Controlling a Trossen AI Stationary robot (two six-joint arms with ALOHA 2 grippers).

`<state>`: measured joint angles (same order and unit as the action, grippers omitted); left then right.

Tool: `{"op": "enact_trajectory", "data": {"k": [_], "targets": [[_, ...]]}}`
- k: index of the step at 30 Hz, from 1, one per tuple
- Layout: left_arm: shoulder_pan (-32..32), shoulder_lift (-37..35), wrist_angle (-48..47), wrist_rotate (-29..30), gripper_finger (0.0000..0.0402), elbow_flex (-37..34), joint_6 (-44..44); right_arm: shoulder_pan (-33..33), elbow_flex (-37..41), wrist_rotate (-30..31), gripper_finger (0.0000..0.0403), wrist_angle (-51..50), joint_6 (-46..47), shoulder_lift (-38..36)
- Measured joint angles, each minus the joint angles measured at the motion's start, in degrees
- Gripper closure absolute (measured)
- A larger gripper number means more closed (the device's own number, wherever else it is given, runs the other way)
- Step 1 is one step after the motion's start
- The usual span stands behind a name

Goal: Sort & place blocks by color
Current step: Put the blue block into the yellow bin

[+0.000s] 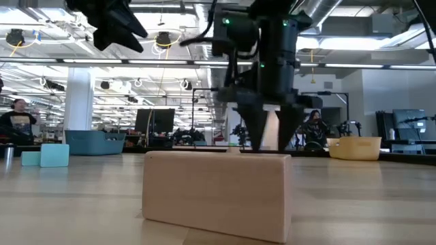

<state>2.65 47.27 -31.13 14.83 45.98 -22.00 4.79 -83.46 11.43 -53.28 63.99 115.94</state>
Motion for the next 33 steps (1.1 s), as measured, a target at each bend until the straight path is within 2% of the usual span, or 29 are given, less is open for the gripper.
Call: {"op": "enact_trajectory", "data": {"k": [2,4,9,12,16,18,24,29,33], "targets": [[-1.3,-0.5,1.0,0.1,0.0162,0.1,-0.2,-0.3,0.3,-1.2,0.0122,1.4,-2.0,0.9],[-2.3,-1.6,-0.6,0.8,0.0162,0.0,0.4,-1.2,0.6,-5.0,0.0122,3.3,-4.2,1.9],[-4.2,-3.8,-1.4,5.4,0.0162,0.0,-0.1,-2.3,0.1,-8.3,0.0140,4.3,-6.0,4.0],[-4.2,-4.6,-0.8,6.0,0.0162,0.1,0.1,-2.3,0.2,-8.9,0.0187,4.0,-6.0,4.1],[-4.2,-4.7,-0.4,6.0,0.0162,0.0,1.8,-1.5,0.3,-8.8,0.0288,3.5,-7.2,3.3],[-4.2,-4.7,-0.2,6.0,0.0162,0.0,2.1,-1.3,0.3,-8.4,0.0326,3.2,-8.2,3.2],[-4.2,-4.6,-0.7,5.8,0.0162,0.0,2.7,-2.3,0.6,-5.7,0.0326,-2.9,-10.3,-0.9],[-4.2,-4.1,-1.8,6.1,0.0162,0.0,7.7,-5.7,0.5,3.4,0.0326,-12.8,-14.0,-5.5],[-3.1,-2.1,-1.8,6.6,0.0162,0.0,8.7,-10.8,0.5,9.1,0.0323,-19.2,-18.6,-8.9]]}}
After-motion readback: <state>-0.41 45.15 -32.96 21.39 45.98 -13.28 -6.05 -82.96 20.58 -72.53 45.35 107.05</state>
